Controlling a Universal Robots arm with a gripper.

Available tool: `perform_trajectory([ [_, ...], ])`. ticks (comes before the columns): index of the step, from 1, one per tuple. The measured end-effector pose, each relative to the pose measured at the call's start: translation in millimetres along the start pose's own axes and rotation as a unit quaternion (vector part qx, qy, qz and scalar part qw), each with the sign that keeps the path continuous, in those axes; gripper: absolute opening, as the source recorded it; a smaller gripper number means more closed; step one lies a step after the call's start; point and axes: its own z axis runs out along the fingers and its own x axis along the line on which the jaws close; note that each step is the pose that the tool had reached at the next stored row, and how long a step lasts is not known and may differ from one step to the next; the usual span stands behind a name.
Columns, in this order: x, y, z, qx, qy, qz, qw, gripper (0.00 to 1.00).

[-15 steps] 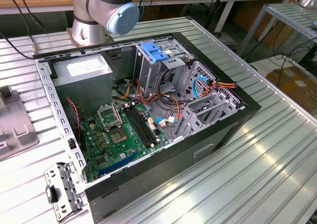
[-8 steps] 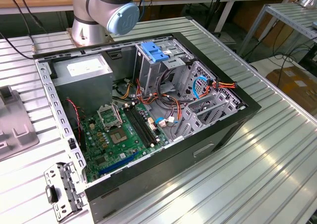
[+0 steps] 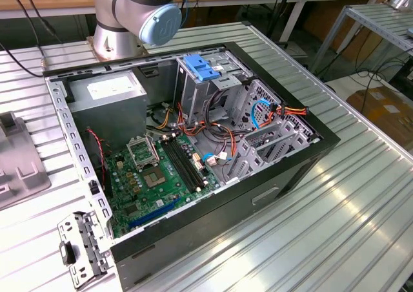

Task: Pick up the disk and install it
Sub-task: 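Pick up the disk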

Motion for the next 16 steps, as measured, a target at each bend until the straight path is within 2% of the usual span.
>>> perform_trajectory([
  [12,-0.6,0.3,-6.4,0.0000,0.0000,0.000,1.00000,0.37],
  [16,-1.1,0.5,-11.6,-0.0001,0.0000,0.000,1.00000,0.37],
])
